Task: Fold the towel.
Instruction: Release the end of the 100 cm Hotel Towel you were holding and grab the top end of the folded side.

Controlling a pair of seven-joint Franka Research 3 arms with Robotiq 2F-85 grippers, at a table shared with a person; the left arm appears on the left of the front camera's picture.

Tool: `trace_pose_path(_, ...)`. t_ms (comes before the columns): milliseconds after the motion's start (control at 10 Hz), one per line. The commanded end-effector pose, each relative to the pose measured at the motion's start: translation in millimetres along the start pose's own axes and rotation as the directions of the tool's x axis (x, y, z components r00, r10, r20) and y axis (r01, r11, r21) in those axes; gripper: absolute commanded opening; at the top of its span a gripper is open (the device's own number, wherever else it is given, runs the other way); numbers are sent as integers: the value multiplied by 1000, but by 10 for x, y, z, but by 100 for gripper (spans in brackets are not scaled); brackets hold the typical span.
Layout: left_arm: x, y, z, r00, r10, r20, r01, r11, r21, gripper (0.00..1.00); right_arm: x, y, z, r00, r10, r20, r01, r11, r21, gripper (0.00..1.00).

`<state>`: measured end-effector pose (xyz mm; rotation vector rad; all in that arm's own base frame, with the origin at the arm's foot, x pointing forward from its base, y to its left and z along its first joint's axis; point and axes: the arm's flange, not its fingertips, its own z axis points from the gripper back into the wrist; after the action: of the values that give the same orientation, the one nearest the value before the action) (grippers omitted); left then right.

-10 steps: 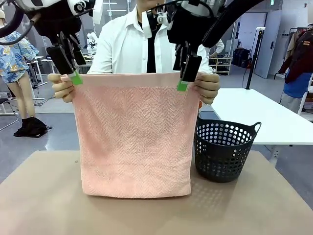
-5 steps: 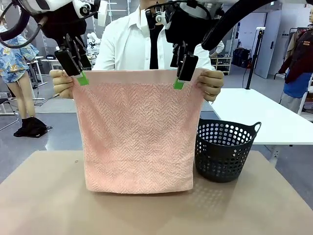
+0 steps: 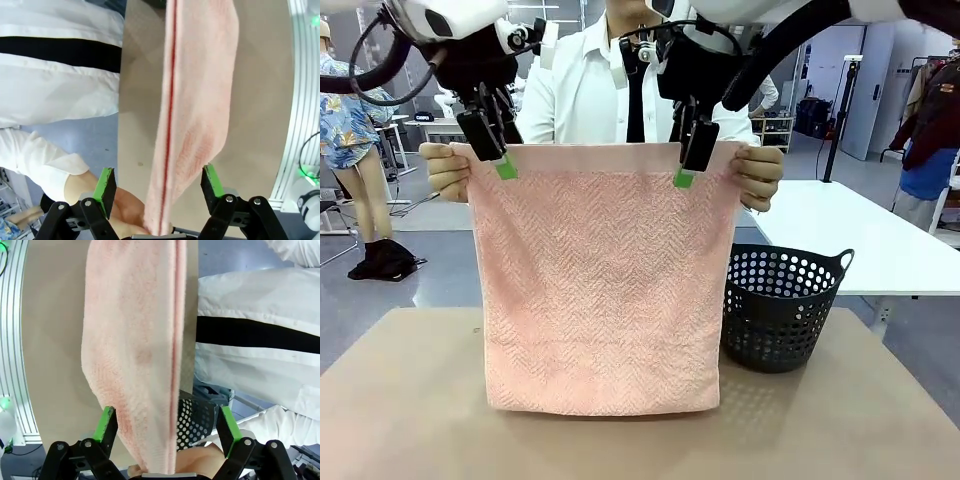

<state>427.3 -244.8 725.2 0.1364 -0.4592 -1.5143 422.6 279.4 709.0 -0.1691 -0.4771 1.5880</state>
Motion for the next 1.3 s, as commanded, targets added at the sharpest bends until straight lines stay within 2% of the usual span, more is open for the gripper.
trace_pose_path(0, 5, 159, -15, 999, -17, -37, 16, 999, -40, 87, 7, -121, -1, 1000, -8, -10, 8, 999, 40, 100)
trace_pose_path(100, 3, 180, -63, 999, -16, -47, 14, 998, -54, 74, 7, -131, -37, 1000, -9, -24, 11, 999, 53, 100)
trace_pose_path(200, 8, 194, -113, 997, -25, -73, 20, 998, -66, 34, -5, -138, -58, 999, -12, -35, 14, 998, 58, 91)
trace_pose_path(300, 6, 191, -135, 997, -26, -74, 20, 997, -77, 14, -20, -140, -69, 999, -7, -44, 10, 998, 61, 41)
trace_pose_path(400, -21, 199, -142, 997, -24, -72, 18, 996, -83, 0, -37, -152, -83, 999, -12, -49, 15, 998, 67, 32)
trace_pose_path(500, -56, 202, -137, 998, -24, -63, 18, 996, -90, 0, -42, -164, -96, 998, -15, -58, 20, 997, 76, 0)
trace_pose_path(700, -52, 197, -137, 998, -24, -66, 17, 995, -95, 0, -30, -192, -117, 997, -19, -70, 25, 996, 88, 0)
trace_pose_path(800, -69, 204, -147, 998, -18, -68, 12, 995, -101, 0, -23, -203, -116, 997, -21, -69, 27, 996, 88, 3)
trace_pose_path(900, -74, 212, -147, 998, -13, -64, 6, 994, -107, 0, -20, -210, -114, 998, -23, -66, 29, 996, 90, 0)
trace_pose_path(1200, -55, 220, -145, 998, -12, -67, 5, 994, -111, 0, -40, -229, -105, 998, -33, -58, 38, 995, 90, 0)
